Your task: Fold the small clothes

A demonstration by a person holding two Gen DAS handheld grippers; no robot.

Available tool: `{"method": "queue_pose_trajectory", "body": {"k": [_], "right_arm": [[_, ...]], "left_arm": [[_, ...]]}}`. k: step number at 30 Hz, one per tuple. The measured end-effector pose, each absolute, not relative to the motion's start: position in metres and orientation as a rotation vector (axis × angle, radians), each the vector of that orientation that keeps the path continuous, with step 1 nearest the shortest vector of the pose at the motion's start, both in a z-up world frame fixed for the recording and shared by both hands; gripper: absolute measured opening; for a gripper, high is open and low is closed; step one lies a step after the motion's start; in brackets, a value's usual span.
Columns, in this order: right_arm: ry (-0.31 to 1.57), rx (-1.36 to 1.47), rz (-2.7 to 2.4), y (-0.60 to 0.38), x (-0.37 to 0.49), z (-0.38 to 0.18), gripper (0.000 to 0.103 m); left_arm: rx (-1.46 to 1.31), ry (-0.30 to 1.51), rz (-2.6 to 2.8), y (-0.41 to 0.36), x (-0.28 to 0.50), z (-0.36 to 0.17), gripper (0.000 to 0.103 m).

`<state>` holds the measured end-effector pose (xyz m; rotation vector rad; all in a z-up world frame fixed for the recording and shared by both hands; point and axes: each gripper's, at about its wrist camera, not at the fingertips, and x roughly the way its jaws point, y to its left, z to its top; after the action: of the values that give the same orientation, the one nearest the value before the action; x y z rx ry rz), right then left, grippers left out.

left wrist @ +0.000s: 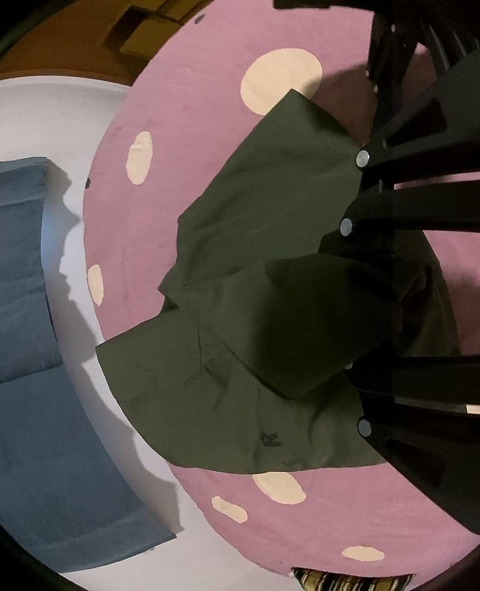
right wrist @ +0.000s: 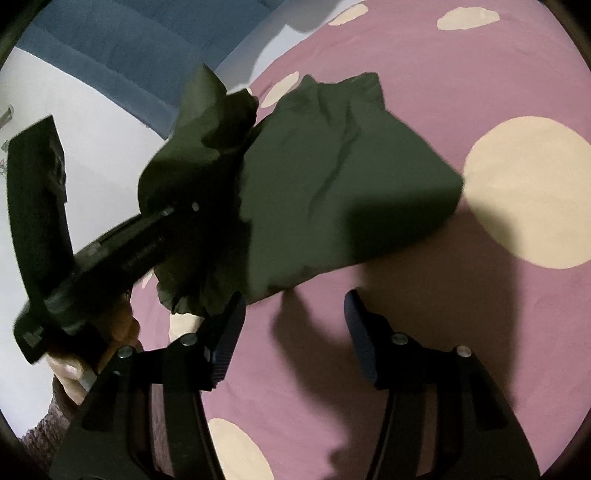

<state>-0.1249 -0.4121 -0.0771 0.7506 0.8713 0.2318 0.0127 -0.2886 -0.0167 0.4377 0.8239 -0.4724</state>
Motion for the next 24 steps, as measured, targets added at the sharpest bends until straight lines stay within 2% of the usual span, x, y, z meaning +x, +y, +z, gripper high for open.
{"method": "queue_pose_trajectory", "body": {"k": [7,10,12,14,17,21,24], "right_arm": [[0.857,0.792,0.217,-0.430,-0.157,-0.068,0.056],[0.844,0.798,0.202,-0.440,-0.167,-0.062,0.057],[0.834,0.803,0.192,-0.447,-0.169,-0.060,0.057],[0.825,0.807,0.183,-0.453,-0.168,-0.060,0.057],[0.806,0.813,0.169,-0.459,-0.174,-0.054,0.057],[0.763,0.825,0.160,-0.468,-0.183,-0.040,0.061],[0.734,0.862,0.196,-0.472,-0.182,-0.029,0.064]], "left_arm": [[0.463,0.776,-0.450,-0.293,0.001,-0.013,0.029],[0.452,0.748,-0.461,-0.290,-0.007,-0.006,0.038],[0.446,0.726,-0.483,-0.288,-0.018,0.001,0.051],[0.435,0.712,-0.503,-0.286,-0.027,0.006,0.056],[0.400,0.686,-0.540,-0.274,-0.044,0.015,0.059],[0.276,0.666,-0.616,-0.231,-0.061,0.028,0.071],[0.191,0.626,-0.626,-0.188,-0.066,0.031,0.073]]}}
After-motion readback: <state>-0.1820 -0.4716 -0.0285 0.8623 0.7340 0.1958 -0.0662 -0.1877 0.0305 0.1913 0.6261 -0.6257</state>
